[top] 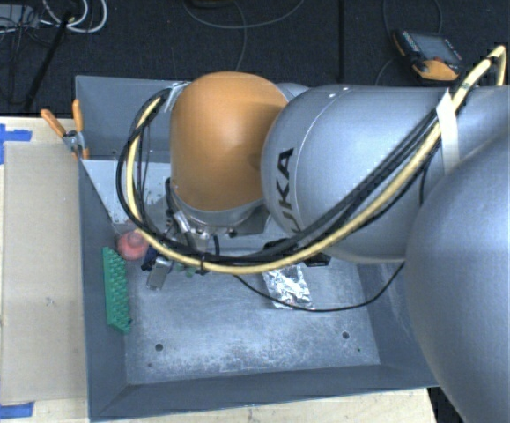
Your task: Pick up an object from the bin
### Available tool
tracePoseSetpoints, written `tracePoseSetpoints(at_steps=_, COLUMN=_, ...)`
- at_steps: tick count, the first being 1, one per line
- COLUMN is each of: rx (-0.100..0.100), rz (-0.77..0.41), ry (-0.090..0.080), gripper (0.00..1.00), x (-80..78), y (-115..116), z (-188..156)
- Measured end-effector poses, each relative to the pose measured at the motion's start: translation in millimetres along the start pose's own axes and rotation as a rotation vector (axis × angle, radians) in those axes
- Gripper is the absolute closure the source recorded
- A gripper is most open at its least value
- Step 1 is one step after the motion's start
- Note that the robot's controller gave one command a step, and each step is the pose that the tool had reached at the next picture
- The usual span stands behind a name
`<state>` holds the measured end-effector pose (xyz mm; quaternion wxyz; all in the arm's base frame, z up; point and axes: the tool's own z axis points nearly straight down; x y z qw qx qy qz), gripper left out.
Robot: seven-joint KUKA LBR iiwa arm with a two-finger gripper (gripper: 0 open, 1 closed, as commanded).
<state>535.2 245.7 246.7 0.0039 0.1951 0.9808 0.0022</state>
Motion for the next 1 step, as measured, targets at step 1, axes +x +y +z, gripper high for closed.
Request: tracePoseSetpoints(at_steps=1, rx=0.007, rz=-0.015, ry=0.004, gripper=1.00, x=-59.7, y=21.3, z=38.8)
